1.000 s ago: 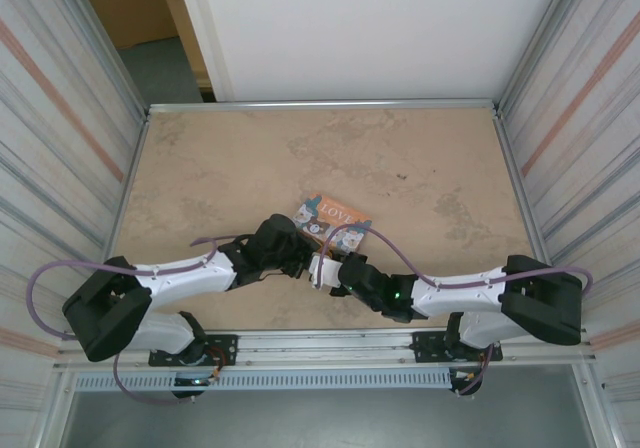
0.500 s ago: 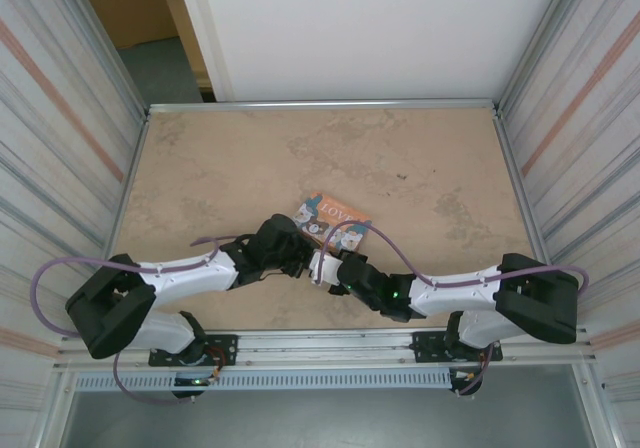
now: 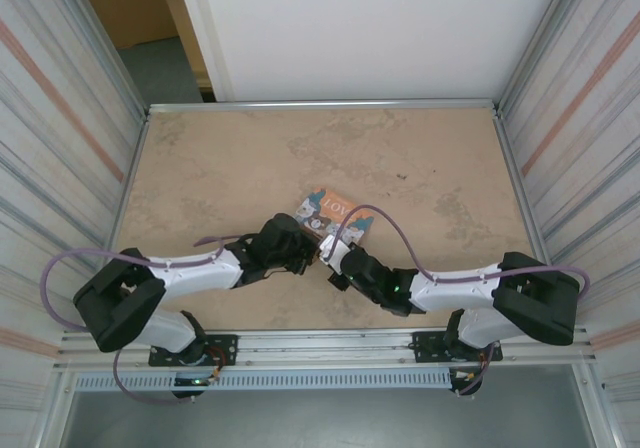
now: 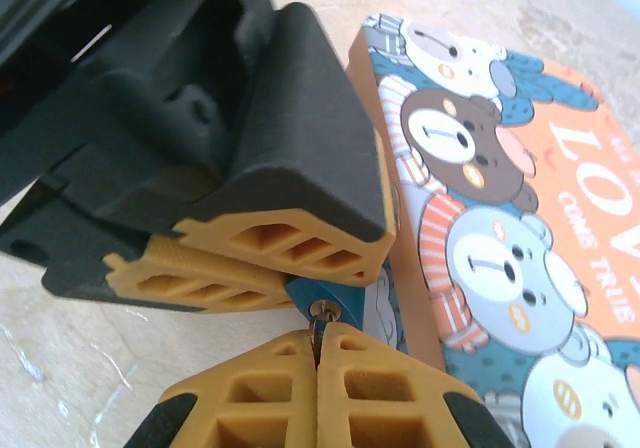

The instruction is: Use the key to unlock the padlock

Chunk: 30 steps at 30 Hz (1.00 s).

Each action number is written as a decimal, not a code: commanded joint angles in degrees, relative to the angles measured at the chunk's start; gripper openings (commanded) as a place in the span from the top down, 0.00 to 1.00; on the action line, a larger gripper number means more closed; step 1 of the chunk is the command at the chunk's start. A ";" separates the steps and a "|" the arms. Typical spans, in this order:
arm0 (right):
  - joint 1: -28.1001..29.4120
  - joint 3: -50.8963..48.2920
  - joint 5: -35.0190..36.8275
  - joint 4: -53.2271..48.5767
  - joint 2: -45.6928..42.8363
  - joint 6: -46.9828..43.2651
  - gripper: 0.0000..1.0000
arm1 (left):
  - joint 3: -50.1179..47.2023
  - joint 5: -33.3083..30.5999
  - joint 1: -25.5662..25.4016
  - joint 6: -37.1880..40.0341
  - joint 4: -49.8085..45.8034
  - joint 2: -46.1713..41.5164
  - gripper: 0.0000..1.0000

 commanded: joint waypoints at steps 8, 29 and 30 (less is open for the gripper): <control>-7.61 -2.77 -5.89 4.50 -0.13 14.82 1.00 | 0.34 -3.00 -6.24 -2.92 7.98 3.70 1.00; -11.36 -12.45 -12.04 6.50 -4.10 23.05 1.00 | 2.78 -12.49 -7.92 5.65 -5.89 -1.67 0.38; -12.23 -13.00 -13.48 6.64 -4.56 24.16 1.00 | 3.52 -13.80 -7.86 7.58 -8.34 -3.20 0.35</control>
